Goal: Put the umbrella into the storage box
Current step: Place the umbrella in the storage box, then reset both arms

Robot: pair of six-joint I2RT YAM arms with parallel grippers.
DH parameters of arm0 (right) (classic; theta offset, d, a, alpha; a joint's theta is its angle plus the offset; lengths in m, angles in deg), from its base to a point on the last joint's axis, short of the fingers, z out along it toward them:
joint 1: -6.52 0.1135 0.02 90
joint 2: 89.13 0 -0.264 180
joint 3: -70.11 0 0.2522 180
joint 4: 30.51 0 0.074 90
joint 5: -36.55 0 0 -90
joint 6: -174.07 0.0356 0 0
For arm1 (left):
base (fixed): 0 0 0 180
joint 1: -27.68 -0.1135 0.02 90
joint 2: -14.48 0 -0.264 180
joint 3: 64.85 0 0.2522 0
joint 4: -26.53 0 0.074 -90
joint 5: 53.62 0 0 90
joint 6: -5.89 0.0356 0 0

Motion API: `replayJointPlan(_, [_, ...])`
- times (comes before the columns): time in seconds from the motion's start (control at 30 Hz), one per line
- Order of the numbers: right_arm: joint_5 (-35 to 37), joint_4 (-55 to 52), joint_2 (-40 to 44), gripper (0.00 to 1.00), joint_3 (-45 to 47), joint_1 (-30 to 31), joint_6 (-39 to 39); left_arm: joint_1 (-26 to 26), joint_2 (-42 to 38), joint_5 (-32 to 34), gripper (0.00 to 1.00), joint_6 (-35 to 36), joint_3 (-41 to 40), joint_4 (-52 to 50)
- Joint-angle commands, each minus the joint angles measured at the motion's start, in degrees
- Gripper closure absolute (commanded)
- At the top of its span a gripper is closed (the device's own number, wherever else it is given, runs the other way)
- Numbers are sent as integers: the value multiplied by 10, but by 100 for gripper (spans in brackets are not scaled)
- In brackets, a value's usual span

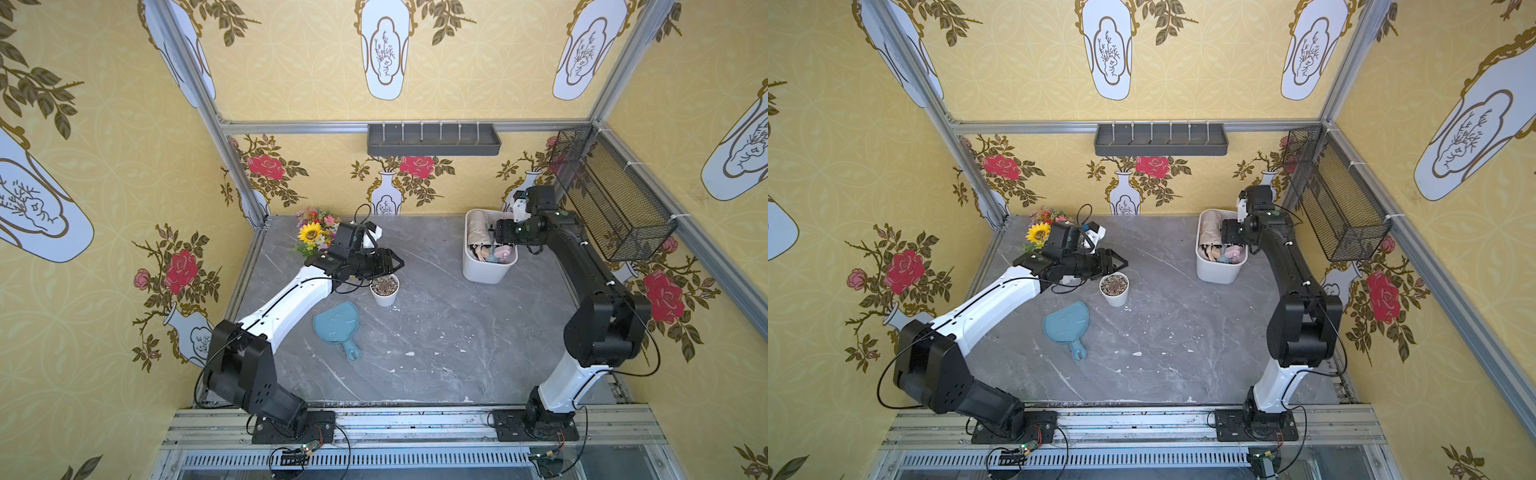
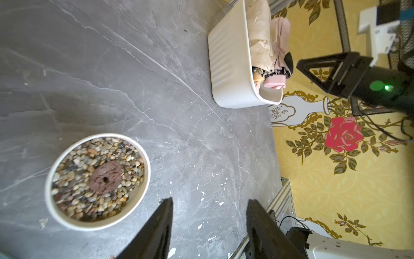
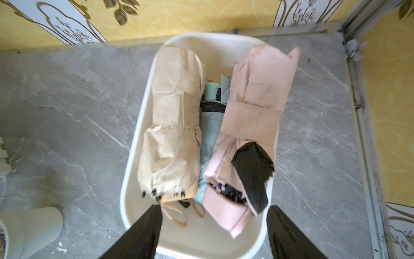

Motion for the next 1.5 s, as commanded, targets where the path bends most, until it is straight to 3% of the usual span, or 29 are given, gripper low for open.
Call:
replayJointPlan(0.0, [-19,35,93,12,89,-3,43,-9,-58,97,29,-1,-44,5])
replayJointPlan(0.1, [-63,94,191,8,214,-18,57,-16,-145,161,16,-1,-119,45])
replayJointPlan(0.33, [-160,247,318,6,468,-73,48,-46,-319,276,5,50,-315,155])
replayJointPlan(0.63, [-149,402,360,4,623,-111,4,-146,-431,329,6,114,-513,335])
replayJointPlan(0.83, [-139,509,364,2,698,-126,4,-231,-381,317,9,140,-562,406])
replayJointPlan(0.97, [-138,599,345,2,732,-129,17,-250,-350,318,7,156,-633,584])
replayJointPlan(1.13, [-122,705,298,3,758,-128,24,-273,-277,342,6,106,-710,794])
replayJointPlan(1.27, [-116,784,264,3,766,-127,47,-277,-177,327,5,93,-719,907])
replayJointPlan(1.37, [-108,843,222,3,769,-119,56,-277,-102,292,11,104,-708,954])
replayJointPlan(1.47, [-95,866,192,3,767,-109,47,-277,-87,276,14,115,-700,964])
